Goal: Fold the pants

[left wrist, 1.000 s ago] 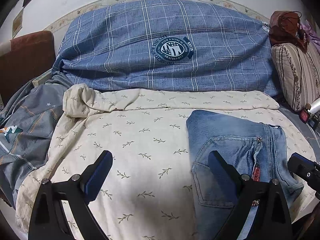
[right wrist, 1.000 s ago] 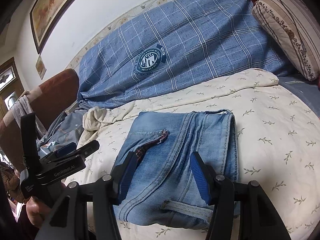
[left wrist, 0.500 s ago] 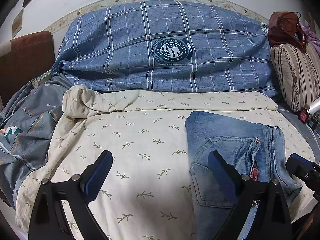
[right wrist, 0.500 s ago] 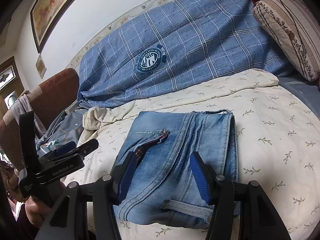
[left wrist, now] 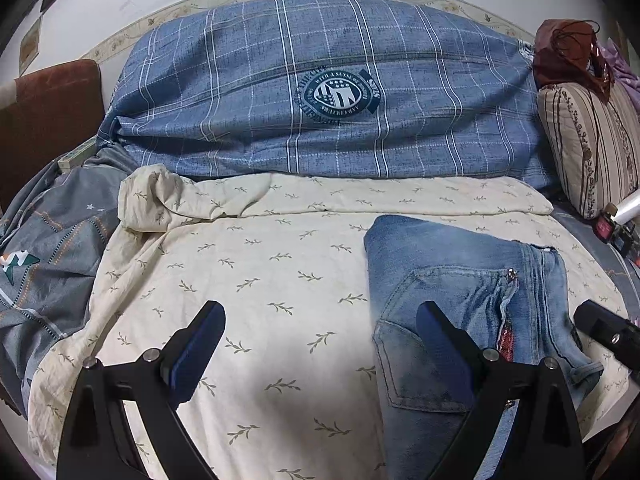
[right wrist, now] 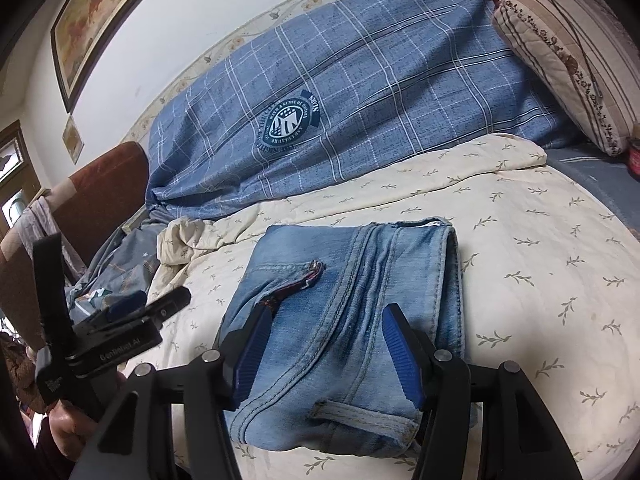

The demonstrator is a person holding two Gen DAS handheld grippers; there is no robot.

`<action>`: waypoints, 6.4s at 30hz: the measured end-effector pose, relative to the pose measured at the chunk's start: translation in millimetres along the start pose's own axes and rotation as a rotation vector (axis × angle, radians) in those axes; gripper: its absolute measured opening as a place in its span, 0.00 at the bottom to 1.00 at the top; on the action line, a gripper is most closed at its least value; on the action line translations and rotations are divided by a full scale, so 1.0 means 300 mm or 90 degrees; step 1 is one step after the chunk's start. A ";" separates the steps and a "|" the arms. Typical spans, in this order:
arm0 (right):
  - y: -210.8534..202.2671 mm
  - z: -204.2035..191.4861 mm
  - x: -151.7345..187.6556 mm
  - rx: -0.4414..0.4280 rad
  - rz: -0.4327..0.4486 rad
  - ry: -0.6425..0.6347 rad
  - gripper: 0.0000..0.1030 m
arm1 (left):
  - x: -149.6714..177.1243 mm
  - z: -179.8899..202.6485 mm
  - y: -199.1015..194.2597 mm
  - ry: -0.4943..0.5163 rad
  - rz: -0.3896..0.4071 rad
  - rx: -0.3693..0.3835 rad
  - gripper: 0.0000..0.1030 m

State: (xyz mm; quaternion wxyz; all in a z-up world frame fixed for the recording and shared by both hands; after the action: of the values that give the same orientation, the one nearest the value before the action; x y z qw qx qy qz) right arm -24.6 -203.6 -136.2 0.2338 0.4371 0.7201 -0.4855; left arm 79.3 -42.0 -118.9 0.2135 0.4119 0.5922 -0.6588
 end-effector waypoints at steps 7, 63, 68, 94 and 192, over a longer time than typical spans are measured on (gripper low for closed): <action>0.003 0.041 -0.019 0.013 0.016 0.033 0.63 | -0.004 -0.023 -0.048 0.000 0.013 -0.022 0.94; -0.219 -0.238 -0.342 -0.026 0.148 -0.022 0.74 | 0.018 -0.273 -0.497 -0.031 0.016 -0.070 1.00; -0.081 -0.057 -0.270 -0.011 0.098 0.005 0.74 | 0.026 -0.263 -0.306 -0.019 -0.034 -0.070 1.00; 0.091 0.298 -0.079 -0.029 -0.099 0.125 0.74 | 0.027 0.065 0.055 -0.065 -0.067 0.220 1.00; 0.039 0.369 -0.079 -0.076 -0.083 0.198 0.74 | 0.001 0.092 -0.001 0.037 -0.047 0.201 1.00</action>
State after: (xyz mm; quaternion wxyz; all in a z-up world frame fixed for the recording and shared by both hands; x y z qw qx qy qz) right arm -12.2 -311.3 -170.4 0.1133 0.4448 0.8021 -0.3821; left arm 70.8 -68.3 -120.1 0.1046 0.4374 0.5019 -0.7388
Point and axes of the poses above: each gripper's, at about its wrist camera, not at the fingertips, and y roughly the way its jaws point, z to its right, x to its underside, the point moved 7 cm from there along y, roughly the way its jaws point, and after that the axes turned 1 degree about z, right-handed, at the moved point
